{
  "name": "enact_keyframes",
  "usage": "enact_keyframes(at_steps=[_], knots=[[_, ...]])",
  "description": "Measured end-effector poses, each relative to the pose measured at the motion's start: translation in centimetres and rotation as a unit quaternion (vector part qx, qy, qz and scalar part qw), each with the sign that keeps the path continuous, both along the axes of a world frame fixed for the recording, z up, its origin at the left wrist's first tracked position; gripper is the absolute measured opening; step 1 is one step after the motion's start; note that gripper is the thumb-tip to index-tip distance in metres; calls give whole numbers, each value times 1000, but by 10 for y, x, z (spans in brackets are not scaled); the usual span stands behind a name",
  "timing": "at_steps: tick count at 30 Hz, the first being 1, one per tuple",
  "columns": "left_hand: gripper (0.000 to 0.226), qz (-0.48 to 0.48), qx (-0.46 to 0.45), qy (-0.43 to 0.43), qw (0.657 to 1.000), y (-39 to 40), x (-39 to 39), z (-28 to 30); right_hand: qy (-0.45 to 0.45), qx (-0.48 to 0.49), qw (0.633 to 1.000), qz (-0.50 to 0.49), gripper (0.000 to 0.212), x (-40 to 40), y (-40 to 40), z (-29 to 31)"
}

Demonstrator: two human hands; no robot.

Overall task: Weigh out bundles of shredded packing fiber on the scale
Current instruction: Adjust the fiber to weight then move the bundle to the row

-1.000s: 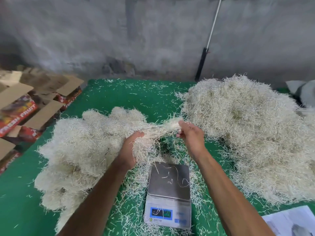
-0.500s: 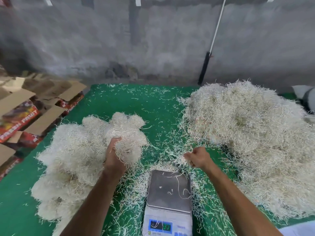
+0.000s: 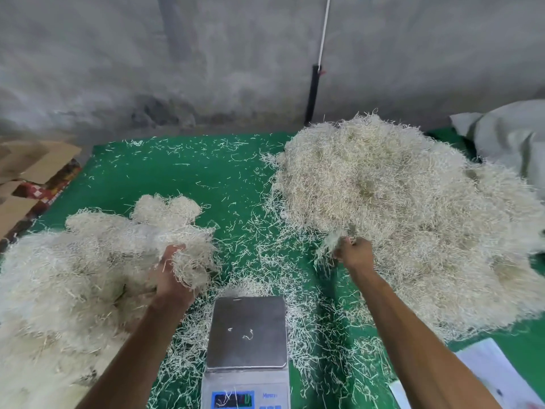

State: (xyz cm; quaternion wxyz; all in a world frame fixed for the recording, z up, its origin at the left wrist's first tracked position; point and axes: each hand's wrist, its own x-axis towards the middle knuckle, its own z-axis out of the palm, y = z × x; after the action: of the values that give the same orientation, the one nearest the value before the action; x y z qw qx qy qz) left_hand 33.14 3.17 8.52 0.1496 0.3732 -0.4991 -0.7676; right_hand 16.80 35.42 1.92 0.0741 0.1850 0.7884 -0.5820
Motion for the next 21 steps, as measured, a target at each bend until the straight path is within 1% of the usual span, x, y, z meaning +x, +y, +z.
enact_keyframes(at_steps=[1, 2, 3, 4, 5, 6, 7, 8, 9, 10, 11, 12, 13, 14, 15, 16, 17, 18, 19, 20, 21], knots=[[53, 24, 20, -14, 999, 3, -16, -7, 30, -43, 999, -11, 32, -8, 1, 8], [58, 5, 15, -7, 1000, 14, -24, -1, 64, -106, 992, -24, 29, -17, 2, 17], [46, -15, 74, 23, 997, 19, -25, 3, 97, -182, 978, -31, 29, -24, 4, 25], [35, -57, 53, 18, 997, 25, -21, 4, 122, -254, 959, -35, 32, -29, 5, 32], [36, -50, 9, 16, 999, 30, -20, 5, 133, -296, 945, -38, 38, -31, 6, 35], [39, -59, -71, -5, 996, 35, -19, 5, 131, -298, 945, -35, 43, -29, 5, 37], [40, -84, -85, -4, 993, 39, -18, 8, 117, -264, 957, -23, 48, -24, 2, 35], [41, -113, -126, -3, 986, 43, -15, 5, 93, -220, 971, -8, 51, -15, -2, 31], [42, -128, -101, 5, 987, 42, -12, 5, 65, -189, 980, 9, 51, -5, -6, 24], [43, -143, -144, -9, 979, 42, -10, 6, 39, -190, 981, 26, 47, 7, -12, 17], [41, -169, -182, -12, 969, 40, -6, 2, 13, -211, 976, 49, 42, 19, -19, 11], [33, -196, -195, -8, 961, 38, 1, 1, -14, -237, 968, 84, 38, 32, -29, 8], [23, -251, -205, -3, 946, 37, 7, 2, -41, -260, 955, 139, 40, 47, -40, 8], [23, -292, -205, -22, 934, 37, 10, 0, -68, -284, 935, 200, 46, 63, -54, 10], [37, -340, -225, -22, 913, 34, 16, -4, -90, -294, 916, 256, 52, 78, -69, 12], [42, -378, -225, -27, 898, 35, 23, -8, -101, -282, 905, 303, 59, 93, -83, 15], [39, -408, -222, -20, 885, 31, 33, -9, -102, -248, 903, 336, 68, 106, -95, 16], [43, -420, -196, -25, 886, 31, 38, -10, -98, -209, 905, 358, 80, 117, -105, 17], [51, -438, -185, -30, 879, 30, 43, -7, -92, -162, 910, 371, 95, 126, -112, 16], [62, -434, -157, -50, 886, 29, 46, -4, -83, -116, 915, 378, 102, 133, -117, 16], [76, -405, -75, -56, 910, 28, 51, -2, -69, -86, 918, 381, 98, 138, -121, 14]])
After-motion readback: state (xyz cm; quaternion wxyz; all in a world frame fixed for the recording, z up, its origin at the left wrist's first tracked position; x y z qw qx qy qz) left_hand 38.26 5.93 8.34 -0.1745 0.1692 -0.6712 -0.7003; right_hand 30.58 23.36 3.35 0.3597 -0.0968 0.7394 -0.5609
